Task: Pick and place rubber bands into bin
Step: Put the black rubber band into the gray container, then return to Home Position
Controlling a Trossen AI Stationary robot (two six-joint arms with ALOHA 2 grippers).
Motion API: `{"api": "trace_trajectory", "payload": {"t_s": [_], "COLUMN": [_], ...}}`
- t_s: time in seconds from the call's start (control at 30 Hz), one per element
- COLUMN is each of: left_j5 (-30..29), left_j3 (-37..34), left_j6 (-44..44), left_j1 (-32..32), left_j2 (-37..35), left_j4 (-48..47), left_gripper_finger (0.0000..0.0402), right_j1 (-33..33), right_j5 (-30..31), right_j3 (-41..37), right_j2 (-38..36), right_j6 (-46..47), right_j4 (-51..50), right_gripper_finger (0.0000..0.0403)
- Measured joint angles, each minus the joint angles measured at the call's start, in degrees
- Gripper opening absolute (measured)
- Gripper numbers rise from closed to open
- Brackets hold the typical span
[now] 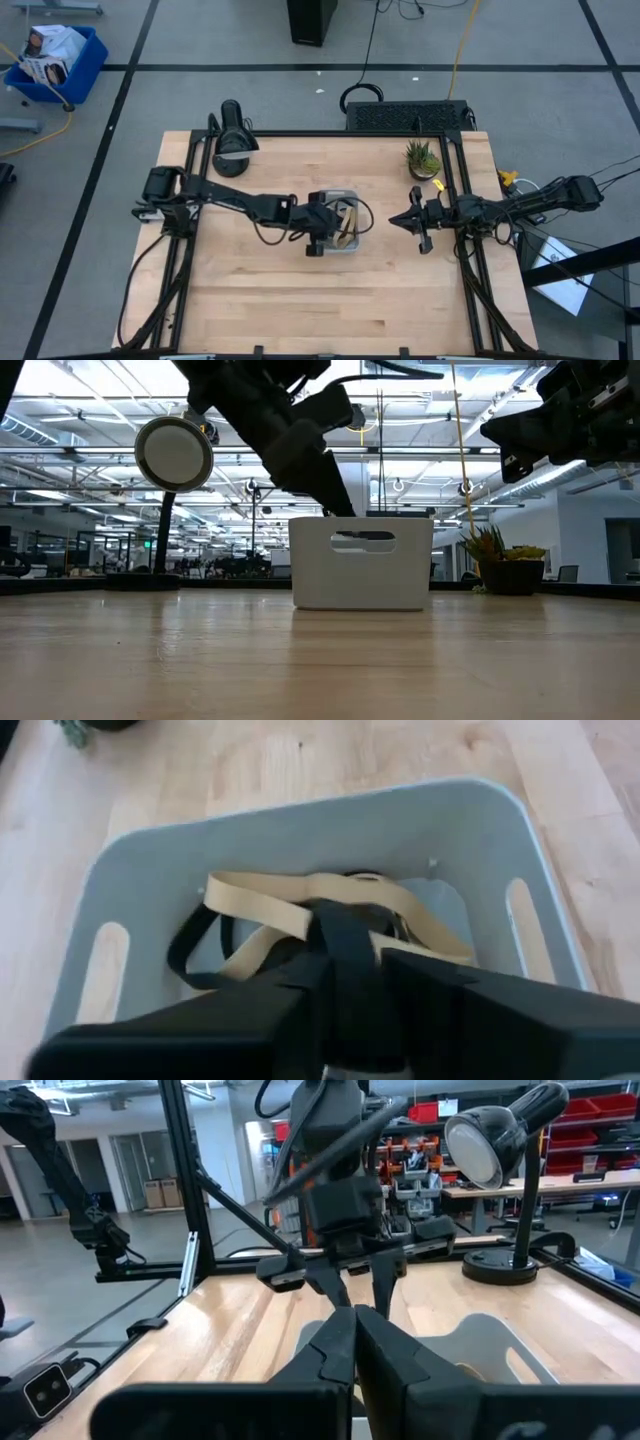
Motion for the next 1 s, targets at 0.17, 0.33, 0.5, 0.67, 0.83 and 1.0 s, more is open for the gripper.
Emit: {"api": "trace_trajectory", "payload": {"t_s": [0.17,0.33,0.5,0.67,0.83,1.0], "left_j5": [0.0,-1.2,-1.3,-4.3,-8.9,-8.8], "left_j3": [0.0,0.0,0.0,0.0,0.1,-3.0], "left_j6": [-0.2,0.0,3.3,7.5,5.9,4.6], "left_j1": [0.0,-0.1,-2.0,-7.6,-13.1,-18.7], "left_j2": [-0.1,-0.3,-5.0,-14.9,-26.5,-35.2], "left_j4": [0.7,1.5,1.4,-6.4,-15.4,-20.3], "left_gripper_finger": [0.0161,0.0234,0.0267,0.0214,0.0082,0.0012], "right_j1": [0.0,0.0,0.0,0.0,0.0,0.0], "right_j5": [0.7,4.4,4.3,4.3,4.3,4.3], "right_j3": [0.0,0.0,0.0,0.0,0.0,0.0], "right_j2": [0.2,0.3,0.3,0.3,0.4,0.4], "right_j6": [-0.5,-0.5,-0.5,-0.5,-1.0,-3.4], "right_j4": [0.3,0.3,0.1,-0.2,-0.2,1.3], "right_gripper_finger": [0.0004,0.0004,0.0004,0.0004,0.0004,0.0001]}}
